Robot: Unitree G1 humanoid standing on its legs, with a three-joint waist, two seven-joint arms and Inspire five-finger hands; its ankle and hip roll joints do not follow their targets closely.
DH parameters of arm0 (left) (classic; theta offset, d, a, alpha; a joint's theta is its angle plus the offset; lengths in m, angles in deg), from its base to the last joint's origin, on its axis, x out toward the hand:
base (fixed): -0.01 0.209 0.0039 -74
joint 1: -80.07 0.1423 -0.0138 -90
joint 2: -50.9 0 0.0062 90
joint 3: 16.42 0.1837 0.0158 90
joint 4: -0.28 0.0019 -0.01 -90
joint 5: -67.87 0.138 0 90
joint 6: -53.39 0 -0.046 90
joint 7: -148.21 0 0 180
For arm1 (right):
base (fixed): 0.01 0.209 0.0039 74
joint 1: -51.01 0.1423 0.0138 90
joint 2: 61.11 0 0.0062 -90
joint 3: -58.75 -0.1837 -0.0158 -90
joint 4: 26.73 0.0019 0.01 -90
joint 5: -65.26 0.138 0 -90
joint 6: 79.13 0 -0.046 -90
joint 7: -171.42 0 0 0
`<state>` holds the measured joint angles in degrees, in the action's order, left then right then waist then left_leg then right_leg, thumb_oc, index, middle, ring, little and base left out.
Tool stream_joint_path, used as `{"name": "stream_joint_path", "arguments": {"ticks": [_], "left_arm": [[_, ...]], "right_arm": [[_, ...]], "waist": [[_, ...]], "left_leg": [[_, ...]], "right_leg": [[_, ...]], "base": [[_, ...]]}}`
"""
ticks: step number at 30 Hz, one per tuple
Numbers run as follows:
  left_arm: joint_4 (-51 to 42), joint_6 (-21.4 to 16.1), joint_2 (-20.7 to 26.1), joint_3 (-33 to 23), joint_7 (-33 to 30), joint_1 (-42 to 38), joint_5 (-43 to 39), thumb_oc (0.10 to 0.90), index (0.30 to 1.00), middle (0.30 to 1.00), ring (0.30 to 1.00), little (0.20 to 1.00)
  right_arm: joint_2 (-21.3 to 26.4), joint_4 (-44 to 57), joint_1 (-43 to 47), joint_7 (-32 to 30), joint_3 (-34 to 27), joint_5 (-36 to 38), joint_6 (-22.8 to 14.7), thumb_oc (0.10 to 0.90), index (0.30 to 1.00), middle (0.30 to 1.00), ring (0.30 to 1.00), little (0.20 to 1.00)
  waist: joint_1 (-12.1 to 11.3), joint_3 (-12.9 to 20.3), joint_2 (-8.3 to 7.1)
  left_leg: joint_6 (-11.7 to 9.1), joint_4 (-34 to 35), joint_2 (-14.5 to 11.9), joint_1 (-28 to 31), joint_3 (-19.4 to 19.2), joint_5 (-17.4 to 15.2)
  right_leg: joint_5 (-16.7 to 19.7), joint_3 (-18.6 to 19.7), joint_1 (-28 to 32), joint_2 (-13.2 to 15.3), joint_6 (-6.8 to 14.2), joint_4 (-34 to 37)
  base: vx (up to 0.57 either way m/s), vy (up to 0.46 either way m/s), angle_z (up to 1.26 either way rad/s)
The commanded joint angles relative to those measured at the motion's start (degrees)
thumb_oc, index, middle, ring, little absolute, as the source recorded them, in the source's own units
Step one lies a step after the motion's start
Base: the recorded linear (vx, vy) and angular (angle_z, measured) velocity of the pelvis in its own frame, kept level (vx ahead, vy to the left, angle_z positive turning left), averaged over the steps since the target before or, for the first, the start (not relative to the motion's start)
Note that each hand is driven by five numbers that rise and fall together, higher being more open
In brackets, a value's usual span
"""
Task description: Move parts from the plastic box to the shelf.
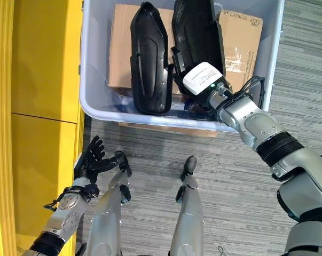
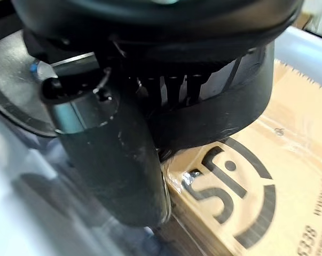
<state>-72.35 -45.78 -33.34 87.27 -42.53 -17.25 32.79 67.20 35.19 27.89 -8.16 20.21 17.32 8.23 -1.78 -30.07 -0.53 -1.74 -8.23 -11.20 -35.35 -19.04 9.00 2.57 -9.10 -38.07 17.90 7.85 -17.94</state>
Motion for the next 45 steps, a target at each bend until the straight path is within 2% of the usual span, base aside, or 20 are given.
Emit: {"name": "stream_joint_path", "arguments": {"ticks": [1, 3, 7, 11, 12, 15, 16, 17, 24, 25, 30, 31, 33, 35, 38, 45], "left_arm": [[-6.56, -3.67, 1.65, -1.33, 0.23, 2.97, 2.43, 0.900, 1.000, 1.000, 1.000, 1.000], [-6.57, -3.59, 1.51, -1.41, 0.18, 2.95, 2.43, 0.900, 1.000, 1.000, 1.000, 1.000], [-6.00, -3.05, 1.13, -1.65, -0.02, 1.94, 2.83, 0.900, 1.000, 1.000, 1.000, 1.000], [-5.73, -2.56, 1.66, -1.85, 0.66, 1.62, 3.11, 0.900, 1.000, 1.000, 1.000, 1.000], [-5.37, -2.53, 1.70, -2.27, 0.84, 1.48, 2.94, 0.900, 1.000, 1.000, 1.000, 1.000], [-6.14, -2.36, 2.30, -3.10, 1.85, 2.17, 3.10, 0.900, 1.000, 1.000, 1.000, 1.000], [-6.14, -2.19, 2.51, -3.43, 2.44, 2.76, 3.21, 0.900, 1.000, 1.000, 1.000, 1.000], [-6.63, -1.74, 2.77, -4.27, 3.92, 5.07, 3.29, 0.900, 1.000, 1.000, 1.000, 1.000], [-6.40, -0.82, 3.03, -5.40, 6.56, 9.10, 3.50, 0.900, 1.000, 1.000, 1.000, 1.000], [-6.01, -0.47, 2.63, -5.98, 7.28, 10.31, 3.67, 0.900, 1.000, 1.000, 1.000, 1.000], [-6.03, -0.46, 2.79, -5.89, 7.29, 10.34, 3.67, 0.900, 1.000, 1.000, 1.000, 1.000], [-4.80, 0.16, 1.54, -6.36, 8.16, 12.09, 4.48, 0.900, 1.000, 1.000, 1.000, 1.000], [-4.34, 0.57, 1.93, -5.93, 8.58, 13.38, 5.08, 0.900, 1.000, 1.000, 1.000, 1.000], [-4.34, 0.56, 1.85, -6.00, 8.58, 13.36, 5.08, 0.900, 1.000, 1.000, 1.000, 1.000], [-3.96, 0.86, 1.36, -5.39, 9.08, 14.29, 5.34, 0.900, 1.000, 1.000, 1.000, 1.000], [-3.71, 1.08, 0.02, -5.23, 9.13, 15.31, 5.64, 0.900, 1.000, 1.000, 1.000, 1.000]], "right_arm": [[6.65, -9.46, 1.60, 4.77, 4.30, -4.31, 4.26, 0.400, 0.300, 0.300, 0.300, 0.300], [6.66, -9.25, 1.62, 4.97, 4.34, -4.75, 4.30, 0.400, 0.300, 0.300, 0.300, 0.300], [6.56, -3.08, 2.75, 5.01, 2.40, -3.30, 4.17, 0.400, 0.300, 0.300, 0.300, 0.300], [6.07, 3.55, 2.96, 3.75, -2.36, 1.30, 4.27, 0.400, 0.300, 0.300, 0.300, 0.300], [6.29, 5.09, 2.67, 3.15, -4.11, 2.74, 4.23, 0.400, 0.300, 0.300, 0.300, 0.300], [7.96, 10.82, 0.66, 2.61, -8.50, 5.06, 3.55, 0.400, 0.300, 0.300, 0.300, 0.300], [8.73, 12.95, 0.19, 2.35, -9.44, 6.27, 2.81, 0.400, 0.300, 0.300, 0.300, 0.300], [11.30, 20.06, -0.57, 2.38, -12.19, 8.29, 1.25, 0.400, 0.300, 0.300, 0.300, 0.300], [15.02, 29.42, -2.30, 2.10, -16.94, 11.65, -0.95, 0.400, 0.300, 0.300, 0.300, 0.300], [15.99, 32.32, -3.99, 1.77, -19.53, 12.80, -1.63, 0.400, 0.300, 0.300, 0.300, 0.300], [16.06, 32.63, -4.68, 1.89, -20.19, 12.77, -1.60, 0.400, 0.300, 0.300, 0.300, 0.300], [16.52, 36.46, -7.47, 1.10, -23.75, 14.40, -3.18, 0.400, 0.300, 0.300, 0.300, 0.300], [16.81, 38.73, -9.70, 1.50, -26.93, 15.13, -3.51, 0.400, 0.300, 0.300, 0.300, 0.300], [16.80, 38.69, -9.39, 1.53, -26.67, 15.16, -3.46, 0.400, 0.300, 0.300, 0.300, 0.300], [15.61, 38.18, -7.70, 0.69, -25.85, 16.64, -3.99, 0.400, 0.300, 0.300, 0.300, 0.300], [12.50, 39.14, -11.82, 0.15, -29.77, 17.63, -4.18, 0.400, 0.300, 0.300, 0.300, 0.300]], "waist": [[-0.46, 0.28, 1.20], [-0.48, 0.28, 1.13], [-0.18, 0.28, -0.15], [-0.59, 0.28, -1.09], [-0.62, 0.28, -1.33], [-0.90, 0.28, -1.74], [-1.00, 0.99, -1.90], [-1.03, 4.14, -2.20], [-0.61, 9.65, -3.02], [-0.46, 11.68, -3.29], [-0.62, 11.65, -3.41], [0.39, 14.48, -3.08], [-0.06, 16.45, -3.25], [-0.05, 16.50, -3.18], [0.00, 18.61, -2.89], [0.54, 21.16, -2.35]], "left_leg": [[-5.68, -8.81, -6.63, 0.50, 2.85, -8.58], [-5.69, -8.85, -6.65, 0.47, 2.96, -8.60], [-5.63, -7.93, -6.06, 3.02, 3.16, -8.49], [-5.94, -5.76, -5.54, 8.68, 3.47, -7.54], [-5.25, -5.34, -5.59, 9.50, 2.91, -6.11], [-5.55, -4.25, -5.73, 14.32, 3.29, -5.52], [-5.77, -3.56, -5.82, 15.88, 3.51, -5.04], [-6.18, -2.37, -5.91, 18.52, 3.75, -4.46], [-6.58, 0.53, -6.26, 23.03, 3.35, -3.58], [-6.64, 0.92, -6.47, 24.55, 3.04, -3.63], [-6.65, 0.94, -6.47, 24.66, 3.01, -3.64], [-6.62, 0.68, -6.99, 26.98, 2.50, -4.25], [-6.62, 1.59, -6.88, 28.76, 2.08, -4.28], [-6.52, 1.83, -6.87, 28.68, 1.96, -3.94], [-6.45, 2.72, -6.76, 30.29, 1.39, -3.84], [-6.21, 3.89, -6.56, 32.72, 0.79, -3.97]], "right_leg": [[-2.91, 0.64, 5.81, 0.99, 1.93, -1.78], [-2.95, 0.67, 5.83, 1.02, 1.90, -1.83], [-2.31, 0.55, 8.26, 1.12, 2.08, -1.06], [-1.45, -0.41, 14.49, 1.45, 2.39, 1.50], [-0.30, -0.92, 15.59, 1.60, 1.90, 2.26], [-0.42, -1.53, 20.82, 1.83, 2.03, 3.61], [-0.43, -1.70, 22.52, 1.78, 2.07, 4.50], [-0.44, -2.10, 25.27, 1.58, 2.26, 5.82], [-0.80, -2.23, 29.28, 1.05, 2.70, 8.06], [-1.28, -2.04, 30.33, 0.67, 2.74, 8.06], [-1.30, -2.03, 30.41, 0.66, 2.74, 8.07], [-2.52, -1.67, 32.25, 0.25, 2.82, 7.47], [-2.73, -1.64, 33.63, 0.07, 2.95, 8.04], [-2.36, -1.58, 33.49, 0.01, 2.88, 8.29], [-2.34, -1.46, 34.65, -0.23, 3.03, 9.00], [-2.47, -1.15, 36.14, -0.44, 2.96, 9.42]], "base": [[-0.01, -0.013, 0.03], [-0.01, -0.007, 0.09], [-0.04, 0.013, 0.09], [-0.06, 0.021, 0.11], [-0.10, 0.030, -0.02], [-0.04, 0.009, -0.04], [0.03, 0.004, -0.06], [0.06, 0.004, -0.09], [0.05, -0.022, -0.09], [0.07, -0.034, 0.01], [0.04, -0.015, -0.03], [0.14, -0.039, -0.02], [0.13, -0.023, -0.05], [0.03, -0.007, -0.12], [0.05, -0.014, -0.03], [0.04, -0.006, -0.04]]}}
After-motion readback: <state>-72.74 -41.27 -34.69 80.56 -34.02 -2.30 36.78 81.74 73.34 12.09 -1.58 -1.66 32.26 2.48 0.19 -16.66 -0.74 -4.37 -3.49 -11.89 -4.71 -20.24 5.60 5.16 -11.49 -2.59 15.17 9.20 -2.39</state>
